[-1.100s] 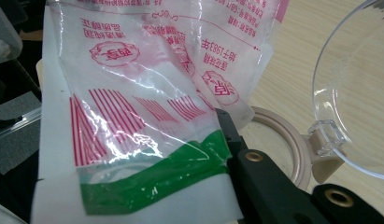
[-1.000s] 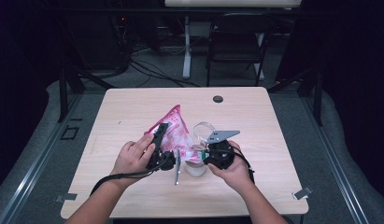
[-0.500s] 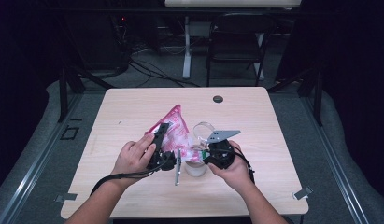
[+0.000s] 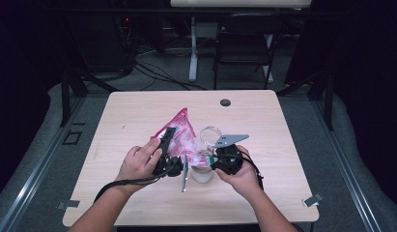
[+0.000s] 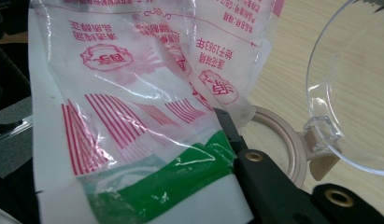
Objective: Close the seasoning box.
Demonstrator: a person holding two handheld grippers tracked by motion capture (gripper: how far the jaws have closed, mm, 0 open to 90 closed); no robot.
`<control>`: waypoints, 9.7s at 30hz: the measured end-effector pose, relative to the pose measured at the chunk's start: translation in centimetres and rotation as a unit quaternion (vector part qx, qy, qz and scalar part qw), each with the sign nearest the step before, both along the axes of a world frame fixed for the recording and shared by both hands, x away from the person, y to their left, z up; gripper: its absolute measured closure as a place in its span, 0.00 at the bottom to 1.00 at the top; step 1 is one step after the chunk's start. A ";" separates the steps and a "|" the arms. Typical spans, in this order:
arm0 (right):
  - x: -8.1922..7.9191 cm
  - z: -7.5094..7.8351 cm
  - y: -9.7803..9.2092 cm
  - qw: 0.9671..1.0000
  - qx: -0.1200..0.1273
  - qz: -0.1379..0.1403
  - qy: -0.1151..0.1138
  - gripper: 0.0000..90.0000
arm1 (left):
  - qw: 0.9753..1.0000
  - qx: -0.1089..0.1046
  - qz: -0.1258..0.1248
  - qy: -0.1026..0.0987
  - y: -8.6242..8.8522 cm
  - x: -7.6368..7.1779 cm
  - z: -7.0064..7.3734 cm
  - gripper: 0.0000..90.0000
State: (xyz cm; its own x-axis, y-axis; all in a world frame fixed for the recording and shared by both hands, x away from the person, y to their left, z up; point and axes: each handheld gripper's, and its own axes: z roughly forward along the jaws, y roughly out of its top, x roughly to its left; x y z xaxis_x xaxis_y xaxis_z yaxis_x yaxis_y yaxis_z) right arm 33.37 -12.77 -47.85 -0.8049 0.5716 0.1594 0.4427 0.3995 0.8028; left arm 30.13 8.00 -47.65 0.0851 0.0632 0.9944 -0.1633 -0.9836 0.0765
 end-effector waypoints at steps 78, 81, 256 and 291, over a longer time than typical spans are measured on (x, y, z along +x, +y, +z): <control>0.2 -0.4 0.0 1.000 -0.002 0.001 0.006 1.00 | 1.000 0.014 -0.002 0.002 -0.3 -0.3 0.6 0.72; 0.2 -0.4 0.0 1.000 -0.003 -0.001 0.008 1.00 | 1.000 0.017 -0.008 -0.005 -0.4 -0.3 0.6 0.72; 0.2 -1.0 0.3 1.000 -0.015 -0.003 0.007 1.00 | 0.998 0.040 -0.007 0.038 -0.1 0.2 1.3 0.69; -0.2 0.0 0.1 1.000 -0.007 -0.007 -0.013 1.00 | 0.999 0.013 0.006 0.051 0.6 0.5 1.2 0.68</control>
